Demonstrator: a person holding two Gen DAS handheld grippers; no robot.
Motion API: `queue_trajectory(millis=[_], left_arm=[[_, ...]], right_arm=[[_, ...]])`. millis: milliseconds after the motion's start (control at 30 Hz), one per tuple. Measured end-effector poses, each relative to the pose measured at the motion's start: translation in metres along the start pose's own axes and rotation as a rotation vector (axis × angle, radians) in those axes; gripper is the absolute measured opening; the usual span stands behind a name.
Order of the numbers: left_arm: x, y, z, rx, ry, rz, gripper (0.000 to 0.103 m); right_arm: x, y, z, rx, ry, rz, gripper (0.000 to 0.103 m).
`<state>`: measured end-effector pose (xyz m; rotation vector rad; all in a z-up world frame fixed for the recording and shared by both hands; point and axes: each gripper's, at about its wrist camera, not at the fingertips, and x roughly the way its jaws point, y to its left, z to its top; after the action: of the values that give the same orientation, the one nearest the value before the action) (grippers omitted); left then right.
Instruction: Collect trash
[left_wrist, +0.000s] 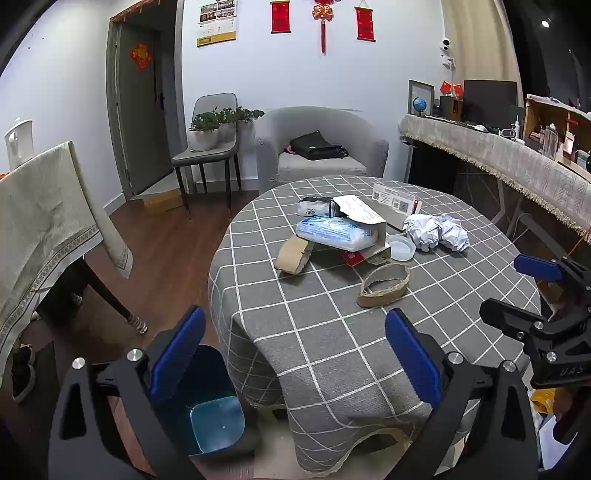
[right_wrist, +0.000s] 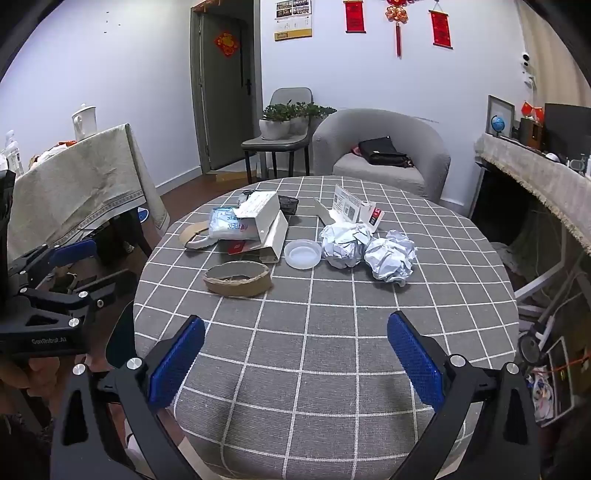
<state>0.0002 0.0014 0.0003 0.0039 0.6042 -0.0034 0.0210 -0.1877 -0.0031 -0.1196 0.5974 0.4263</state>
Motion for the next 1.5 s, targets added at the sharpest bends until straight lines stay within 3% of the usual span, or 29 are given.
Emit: queue_trajectory(millis=[1500], left_arm=[[0.002,-0.001,-0.001,-0.001,0.003,-0.003,0.099]], right_arm=[[0.003,-0.006,-0.001,0.029,0.008,0.014,0.100]])
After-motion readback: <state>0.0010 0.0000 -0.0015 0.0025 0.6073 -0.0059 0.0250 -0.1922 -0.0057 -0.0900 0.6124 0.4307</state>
